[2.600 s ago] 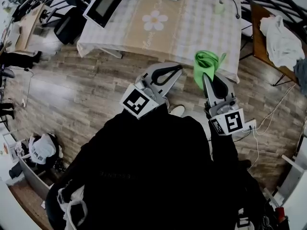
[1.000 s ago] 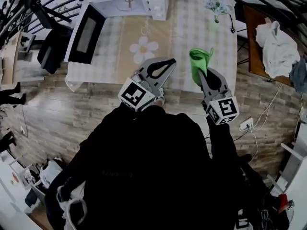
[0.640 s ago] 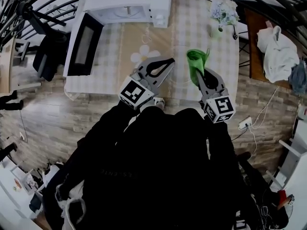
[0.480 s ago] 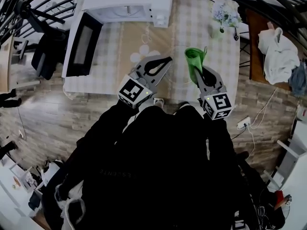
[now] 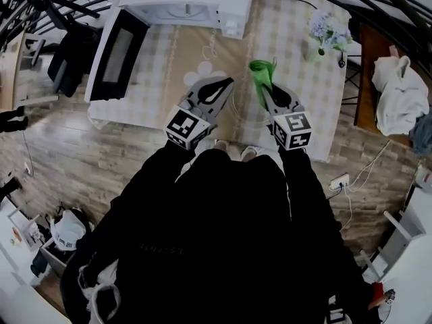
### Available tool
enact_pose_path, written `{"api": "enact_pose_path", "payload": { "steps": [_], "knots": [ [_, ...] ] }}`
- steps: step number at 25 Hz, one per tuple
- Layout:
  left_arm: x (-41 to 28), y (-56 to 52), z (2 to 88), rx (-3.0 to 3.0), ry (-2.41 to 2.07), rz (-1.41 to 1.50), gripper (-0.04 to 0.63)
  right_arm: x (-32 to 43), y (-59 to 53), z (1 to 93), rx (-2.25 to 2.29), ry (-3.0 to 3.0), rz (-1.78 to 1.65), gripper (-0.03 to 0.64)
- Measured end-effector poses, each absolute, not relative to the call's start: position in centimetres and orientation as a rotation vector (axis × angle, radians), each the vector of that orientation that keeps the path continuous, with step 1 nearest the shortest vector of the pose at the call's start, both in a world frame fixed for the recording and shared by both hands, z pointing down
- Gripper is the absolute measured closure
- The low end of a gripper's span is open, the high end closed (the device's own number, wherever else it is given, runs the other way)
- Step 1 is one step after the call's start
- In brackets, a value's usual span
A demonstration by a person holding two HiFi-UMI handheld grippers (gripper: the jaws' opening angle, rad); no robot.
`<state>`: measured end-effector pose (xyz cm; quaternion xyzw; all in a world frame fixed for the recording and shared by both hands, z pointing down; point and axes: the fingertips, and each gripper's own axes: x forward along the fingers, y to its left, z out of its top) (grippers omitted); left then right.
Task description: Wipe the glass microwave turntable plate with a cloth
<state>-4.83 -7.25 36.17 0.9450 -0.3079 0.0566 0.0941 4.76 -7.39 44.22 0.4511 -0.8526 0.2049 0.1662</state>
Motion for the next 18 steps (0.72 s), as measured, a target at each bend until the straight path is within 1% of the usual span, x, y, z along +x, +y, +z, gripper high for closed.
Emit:
{"api": "enact_pose_path", "payload": {
  "steps": [6, 18],
  "knots": [
    [-5.6, -9.6, 40.0, 2.736, -1.007, 0.190, 0.572, 3.7, -9.9, 47.8, 1.321, -2.375, 0.677, 0.558],
    [-4.9, -11.9, 47.5, 2.738, -0.927, 0.356, 0.572, 1.6, -12.6, 55.9, 1.386, -2.232, 0.831, 0.558]
  ]
}}
